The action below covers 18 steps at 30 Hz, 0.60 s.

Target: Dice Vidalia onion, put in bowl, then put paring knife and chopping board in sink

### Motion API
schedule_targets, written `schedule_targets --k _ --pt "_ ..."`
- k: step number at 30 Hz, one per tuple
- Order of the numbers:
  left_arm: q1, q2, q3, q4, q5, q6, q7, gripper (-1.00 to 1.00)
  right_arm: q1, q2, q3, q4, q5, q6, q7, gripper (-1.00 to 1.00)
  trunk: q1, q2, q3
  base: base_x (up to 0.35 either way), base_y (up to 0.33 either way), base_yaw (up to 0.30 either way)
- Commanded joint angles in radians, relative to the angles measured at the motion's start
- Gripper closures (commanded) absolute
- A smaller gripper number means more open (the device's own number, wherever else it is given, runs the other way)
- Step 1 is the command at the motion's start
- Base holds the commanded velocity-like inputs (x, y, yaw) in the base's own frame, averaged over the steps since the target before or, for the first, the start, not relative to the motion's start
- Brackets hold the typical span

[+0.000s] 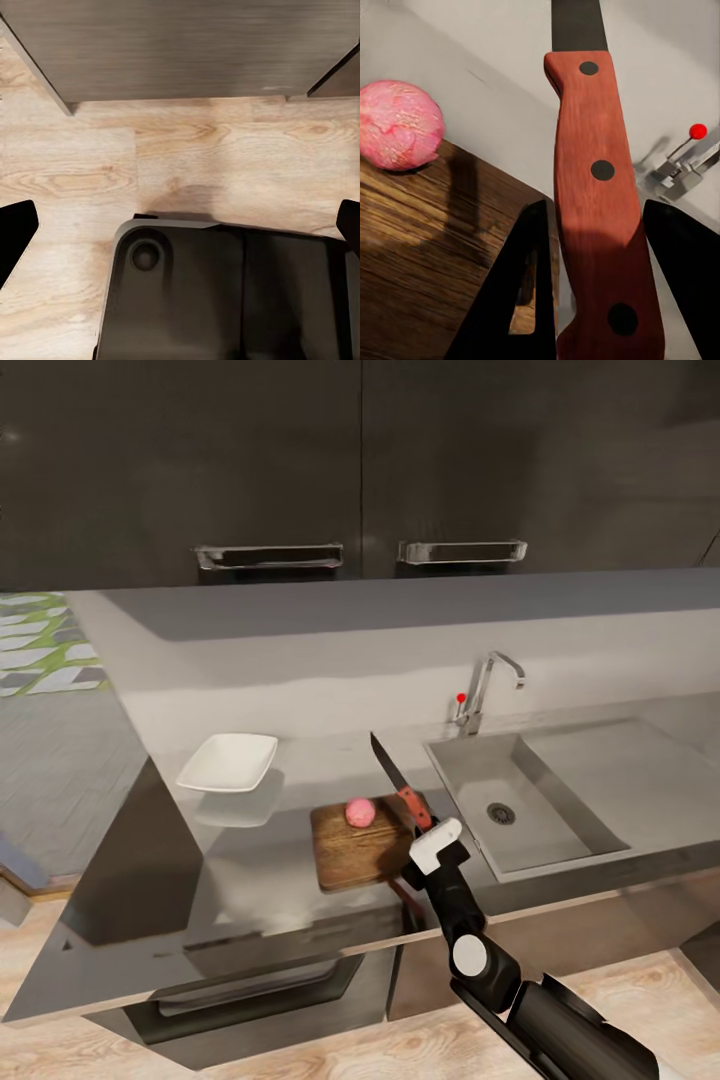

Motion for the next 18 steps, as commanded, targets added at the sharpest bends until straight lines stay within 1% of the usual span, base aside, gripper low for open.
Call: schedule_targets --k 1,3,7,9,11,12,13,16,18 --pt "0.000 -0.001 0.001 -0.001 0.008 -0.001 -0.004 -1.00 -0.002 -0.001 0.004 -0.001 0.005 0.009 -0.005 1.00 0.001 -0.002 -0.002 0.060 0.207 0.000" --pt "0.000 -0.001 0.001 0.000 0.008 -0.001 -0.004 -1.00 -0.002 -0.001 0.005 0.000 0.005 0.009 -0.005 1.00 0.001 -0.002 -0.002 0.031 0.177 0.000" --pt "0.000 -0.001 0.001 0.002 0.008 -0.001 -0.005 -1.00 -0.002 -0.001 0.007 0.013 0.005 0.009 -0.004 1.00 0.001 -0.002 -0.002 0.009 0.055 0.000" --pt "0.000 -0.001 0.001 0.003 0.008 -0.001 -0.005 -1.00 -0.002 -0.001 0.017 0.019 0.005 0.010 -0.004 1.00 0.001 -0.002 -0.002 0.002 0.014 0.000" --pt "0.000 -0.001 0.001 0.004 0.008 -0.001 -0.005 -1.00 -0.002 -0.001 0.043 0.027 0.005 0.010 -0.004 1.00 0.001 -0.002 -0.002 0.001 0.007 0.000" --pt "0.000 -0.001 0.001 0.005 0.008 -0.001 -0.005 -1.00 -0.002 -0.001 0.050 0.030 0.005 0.011 -0.004 1.00 0.001 -0.002 -0.002 0.001 0.004 0.000" --pt "0.000 0.002 0.002 0.006 0.011 -0.001 -0.008 -1.00 -0.005 0.005 0.043 0.035 0.001 0.005 0.002 1.00 0.001 -0.002 -0.002 0.000 0.000 0.000" --pt "0.000 0.002 0.002 0.004 0.011 -0.001 -0.008 -1.00 -0.005 0.022 0.058 0.052 -0.018 -0.013 -0.004 1.00 0.001 -0.002 -0.002 0.000 0.000 0.000" --pt "0.000 0.002 0.003 0.004 0.011 -0.001 -0.008 -1.00 -0.005 0.026 0.061 0.064 -0.030 -0.017 -0.015 1.00 0.001 -0.002 -0.002 0.000 0.000 0.000"
